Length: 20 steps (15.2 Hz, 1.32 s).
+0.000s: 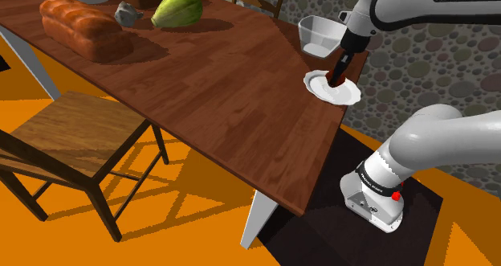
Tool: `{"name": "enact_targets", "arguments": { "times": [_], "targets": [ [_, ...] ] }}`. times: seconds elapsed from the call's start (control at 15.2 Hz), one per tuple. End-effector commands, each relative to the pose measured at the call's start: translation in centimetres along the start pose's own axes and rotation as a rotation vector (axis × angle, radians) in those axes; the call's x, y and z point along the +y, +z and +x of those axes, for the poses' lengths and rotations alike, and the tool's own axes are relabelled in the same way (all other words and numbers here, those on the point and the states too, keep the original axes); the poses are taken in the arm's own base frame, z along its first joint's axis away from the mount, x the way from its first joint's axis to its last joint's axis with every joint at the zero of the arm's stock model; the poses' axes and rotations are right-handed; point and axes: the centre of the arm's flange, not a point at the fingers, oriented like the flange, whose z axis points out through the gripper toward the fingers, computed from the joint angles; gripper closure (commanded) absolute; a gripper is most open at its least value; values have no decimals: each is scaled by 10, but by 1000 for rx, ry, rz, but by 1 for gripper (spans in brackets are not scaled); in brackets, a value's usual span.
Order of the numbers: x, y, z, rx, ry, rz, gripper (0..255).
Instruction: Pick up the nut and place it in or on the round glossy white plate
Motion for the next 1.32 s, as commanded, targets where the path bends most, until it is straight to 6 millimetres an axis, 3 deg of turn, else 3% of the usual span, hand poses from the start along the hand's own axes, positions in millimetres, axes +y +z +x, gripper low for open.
{"name": "enact_targets", "arguments": {
  "times": [0.0, 0.46, 0.53, 0.86, 1.12, 1.25],
  "targets": [
    [0, 9, 0, 1, 0, 0, 255],
    [0, 9, 0, 1, 0, 0, 255],
    [-1, 9, 0, 1, 0, 0, 0],
    [0, 9, 0, 1, 0, 0, 0],
    [0, -41, 0, 1, 0, 0, 0],
    [0, -41, 0, 1, 0, 0, 0]
  ]
}}
